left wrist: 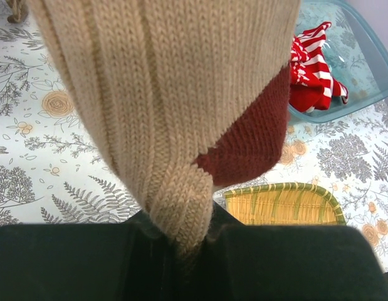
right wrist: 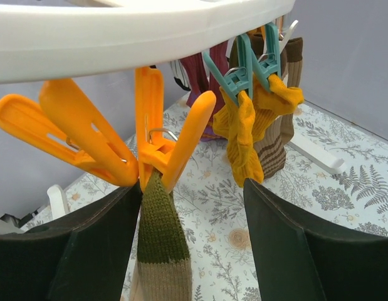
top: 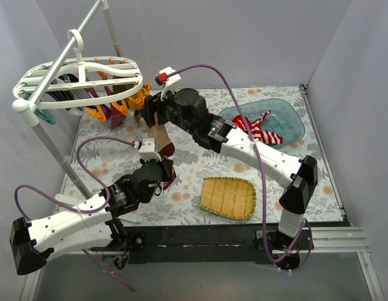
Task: Remove the socks clipped to the hanger
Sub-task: Remove the sock from the hanger.
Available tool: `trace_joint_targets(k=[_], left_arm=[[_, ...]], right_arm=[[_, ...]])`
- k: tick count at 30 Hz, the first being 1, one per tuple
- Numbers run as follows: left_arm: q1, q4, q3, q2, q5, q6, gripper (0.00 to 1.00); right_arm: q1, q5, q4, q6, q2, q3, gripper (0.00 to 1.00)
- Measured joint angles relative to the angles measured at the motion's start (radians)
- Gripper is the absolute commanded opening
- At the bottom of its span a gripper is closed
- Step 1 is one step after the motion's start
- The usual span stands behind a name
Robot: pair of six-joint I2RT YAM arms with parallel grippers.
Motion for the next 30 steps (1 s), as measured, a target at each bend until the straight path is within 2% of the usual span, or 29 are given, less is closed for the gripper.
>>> trace_joint_targets(k=[18,30], left_arm=[[0.0,-0.001,0.0,-0.025,0.003,0.003,0.0],[0.0,-0.001,0.005,-0.025,0.019,0.003,0.0]], right_arm=[[-0.002,0.107,0.088,-0.013,-0.026,-0.05,0.73],[-0.005,0.108,0.109,-0.031,-0.017,0.026,0.62]])
